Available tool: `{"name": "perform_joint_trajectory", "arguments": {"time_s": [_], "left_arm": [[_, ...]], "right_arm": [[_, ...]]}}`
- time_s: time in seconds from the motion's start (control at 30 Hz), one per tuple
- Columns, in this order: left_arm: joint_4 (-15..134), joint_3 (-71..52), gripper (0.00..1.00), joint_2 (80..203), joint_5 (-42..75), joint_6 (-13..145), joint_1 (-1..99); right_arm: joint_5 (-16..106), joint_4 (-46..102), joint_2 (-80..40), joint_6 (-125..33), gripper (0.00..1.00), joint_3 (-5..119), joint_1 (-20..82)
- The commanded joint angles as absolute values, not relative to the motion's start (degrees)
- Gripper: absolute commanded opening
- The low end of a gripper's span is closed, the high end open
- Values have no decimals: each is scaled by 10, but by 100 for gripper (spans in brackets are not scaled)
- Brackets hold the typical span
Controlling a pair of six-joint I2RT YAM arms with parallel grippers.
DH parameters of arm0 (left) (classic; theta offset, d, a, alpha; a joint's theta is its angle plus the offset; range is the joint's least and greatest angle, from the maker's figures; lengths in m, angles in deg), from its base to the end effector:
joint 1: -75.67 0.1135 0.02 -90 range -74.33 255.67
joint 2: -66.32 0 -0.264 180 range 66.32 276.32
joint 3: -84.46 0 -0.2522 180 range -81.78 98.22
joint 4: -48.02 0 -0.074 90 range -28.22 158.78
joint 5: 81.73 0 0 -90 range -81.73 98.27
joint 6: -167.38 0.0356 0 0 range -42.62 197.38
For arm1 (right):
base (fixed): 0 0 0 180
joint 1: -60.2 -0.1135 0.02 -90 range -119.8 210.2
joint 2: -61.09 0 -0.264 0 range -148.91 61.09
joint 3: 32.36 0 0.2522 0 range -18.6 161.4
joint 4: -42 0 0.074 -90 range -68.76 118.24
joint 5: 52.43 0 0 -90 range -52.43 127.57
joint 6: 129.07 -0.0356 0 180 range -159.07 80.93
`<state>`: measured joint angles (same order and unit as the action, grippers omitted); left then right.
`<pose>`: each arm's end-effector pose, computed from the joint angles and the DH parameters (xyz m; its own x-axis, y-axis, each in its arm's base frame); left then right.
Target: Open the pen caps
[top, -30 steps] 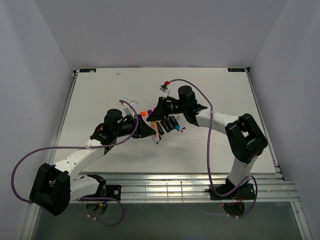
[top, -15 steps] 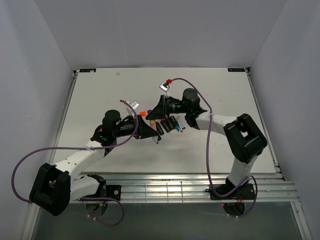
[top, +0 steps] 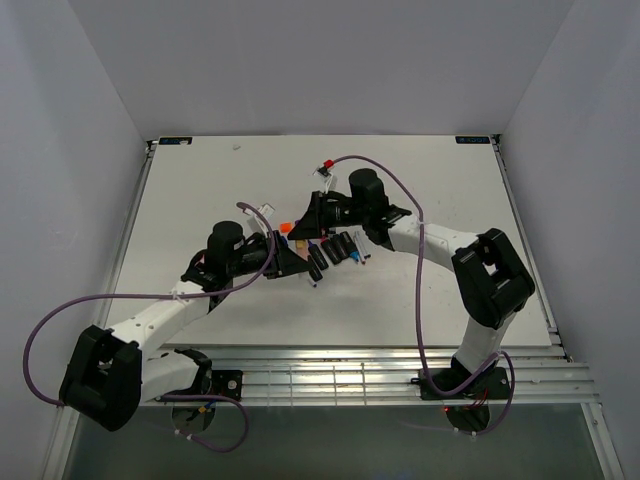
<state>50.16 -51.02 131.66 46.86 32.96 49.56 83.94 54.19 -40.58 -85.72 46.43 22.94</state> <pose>0.2051 -0.1253 0.2241 -0.8519 -0.1917 -0.4873 0.3689 0.4409 -0.8182 0.3048 0.2643 0.2557 -0.8168 0.0091 -0.5769 -0.5680 0.1630 0.8067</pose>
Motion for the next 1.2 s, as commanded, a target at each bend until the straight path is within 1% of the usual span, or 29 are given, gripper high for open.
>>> {"name": "perform_joint_trajectory", "arguments": {"time_s": [0.0, 0.03, 0.1, 0.23, 0.47, 0.73, 0.83, 0.97, 1.0, 1.03, 1.1, 1.13, 1.17], "left_arm": [[608, -481, 0, 1301, 391, 369, 491], [630, -472, 0, 1300, 345, 375, 491], [672, -466, 0, 1302, 312, 382, 490], [694, -480, 0, 1285, 231, 365, 482], [712, -481, 0, 1277, 171, 333, 461], [749, -467, 0, 1271, 92, 302, 427], [781, -453, 0, 1271, 34, 296, 413], [786, -451, 0, 1262, 27, 308, 408], [779, -452, 0, 1257, 37, 314, 408], [766, -462, 0, 1253, 70, 320, 408], [709, -475, 0, 1235, 122, 341, 409], [693, -481, 0, 1228, 148, 346, 409], [656, -492, 0, 1223, 195, 348, 410]], "right_arm": [[681, 335, -383, -734, 8, 522, 234], [639, 313, -383, -722, 8, 542, 232], [604, 256, -390, -700, 8, 564, 226], [507, 172, -422, -673, 8, 642, 203], [423, 86, -518, -661, 8, 786, 153], [350, 32, -605, -675, 8, 923, 133], [342, 8, -637, -671, 8, 963, 126], [355, 21, -644, -666, 8, 953, 125], [368, 35, -639, -653, 8, 942, 125], [416, 68, -632, -647, 8, 926, 128], [467, 103, -609, -637, 8, 876, 135], [527, 131, -601, -632, 8, 860, 145], [559, 147, -585, -627, 8, 826, 152]]}}
